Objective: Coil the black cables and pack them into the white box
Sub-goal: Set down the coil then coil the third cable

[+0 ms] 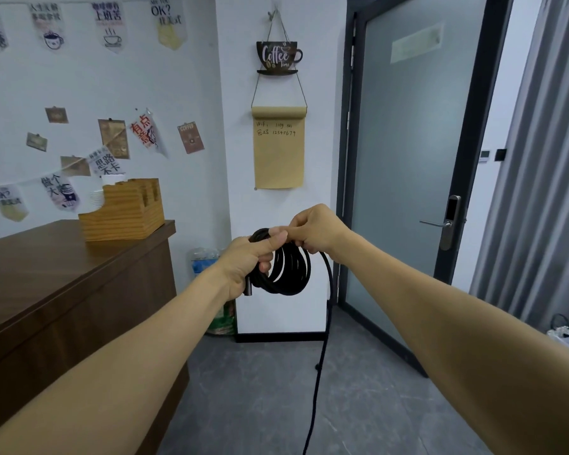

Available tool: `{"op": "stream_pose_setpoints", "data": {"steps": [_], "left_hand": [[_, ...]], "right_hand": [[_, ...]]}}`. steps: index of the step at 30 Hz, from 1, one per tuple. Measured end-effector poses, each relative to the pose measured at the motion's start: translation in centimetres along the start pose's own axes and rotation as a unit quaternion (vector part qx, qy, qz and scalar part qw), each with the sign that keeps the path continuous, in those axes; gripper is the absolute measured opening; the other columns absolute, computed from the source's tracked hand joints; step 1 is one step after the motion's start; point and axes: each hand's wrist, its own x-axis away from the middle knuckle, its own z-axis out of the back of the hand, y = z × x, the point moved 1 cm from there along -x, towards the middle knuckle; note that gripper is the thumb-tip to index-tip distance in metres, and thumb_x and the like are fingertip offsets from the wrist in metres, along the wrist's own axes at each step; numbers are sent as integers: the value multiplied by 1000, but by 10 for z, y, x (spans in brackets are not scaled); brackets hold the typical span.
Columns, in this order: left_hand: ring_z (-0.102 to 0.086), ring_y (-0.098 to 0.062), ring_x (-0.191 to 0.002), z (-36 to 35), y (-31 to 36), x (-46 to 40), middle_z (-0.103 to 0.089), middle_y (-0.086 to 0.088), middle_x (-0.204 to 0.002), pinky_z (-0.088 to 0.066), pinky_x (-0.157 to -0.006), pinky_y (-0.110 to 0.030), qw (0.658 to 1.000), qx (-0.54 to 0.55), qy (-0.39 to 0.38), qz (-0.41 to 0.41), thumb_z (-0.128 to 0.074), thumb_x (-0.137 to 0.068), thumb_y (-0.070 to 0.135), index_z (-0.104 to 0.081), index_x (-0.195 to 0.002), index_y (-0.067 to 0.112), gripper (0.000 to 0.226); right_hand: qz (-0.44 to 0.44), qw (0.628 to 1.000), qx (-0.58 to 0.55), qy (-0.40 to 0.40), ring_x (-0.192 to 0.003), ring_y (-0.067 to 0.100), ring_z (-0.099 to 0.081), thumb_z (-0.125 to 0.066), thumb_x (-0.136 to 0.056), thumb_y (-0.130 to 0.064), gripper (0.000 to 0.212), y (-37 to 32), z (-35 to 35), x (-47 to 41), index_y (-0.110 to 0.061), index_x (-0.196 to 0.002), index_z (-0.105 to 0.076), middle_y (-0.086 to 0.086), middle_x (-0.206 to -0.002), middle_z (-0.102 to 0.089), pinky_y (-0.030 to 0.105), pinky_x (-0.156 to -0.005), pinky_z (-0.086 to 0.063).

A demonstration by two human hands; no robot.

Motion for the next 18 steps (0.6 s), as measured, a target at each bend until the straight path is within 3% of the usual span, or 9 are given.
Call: {"op": "stream_pose_setpoints", "data": {"steps": [4,7,11,16,18], "left_hand": [[-28,-4,-37,8,2,0,-30,12,-42,-27,-41,-15,1000,13,9,-10,-71,-76,32,-54,-75,17,23],[-28,-4,-36,13,5,2,-28,11,-42,-29,-44,-17,998,52,19,-20,-69,-79,31,-45,-64,19,30],[-28,-5,-35,10,7,7,-27,10,-41,-34,-42,-18,994,104,18,-34,-68,-79,32,-39,-59,21,37],[-29,-4,-34,2,7,14,-27,11,-40,-37,-44,-17,990,127,-50,-21,-64,-71,39,-36,-64,20,34],[-29,-4,-34,3,8,16,-28,12,-39,-36,-47,-17,989,126,-82,-2,-61,-73,42,-37,-66,20,33]], "right_hand": [[50,998,-42,-11,-46,11,-38,-78,-76,-22,28,7,3,1,-12,-73,-51,1,-57,-52,22,-46,-31],[65,996,55,-32,-54,10,-43,-82,-71,-21,34,12,4,3,-13,-86,-53,-3,-64,-51,25,-55,-36],[52,981,178,-61,-67,12,-50,-72,-79,-39,41,19,-8,11,-13,-101,-50,-3,-78,-53,22,-57,-38],[30,995,54,-79,-50,11,-35,-49,-97,-26,19,13,-17,16,-8,-95,-52,8,-75,-50,15,-38,-29],[29,996,42,-78,-51,11,-42,-46,-99,-23,18,9,-17,17,-8,-101,-55,7,-82,-58,14,-40,-32]]}}
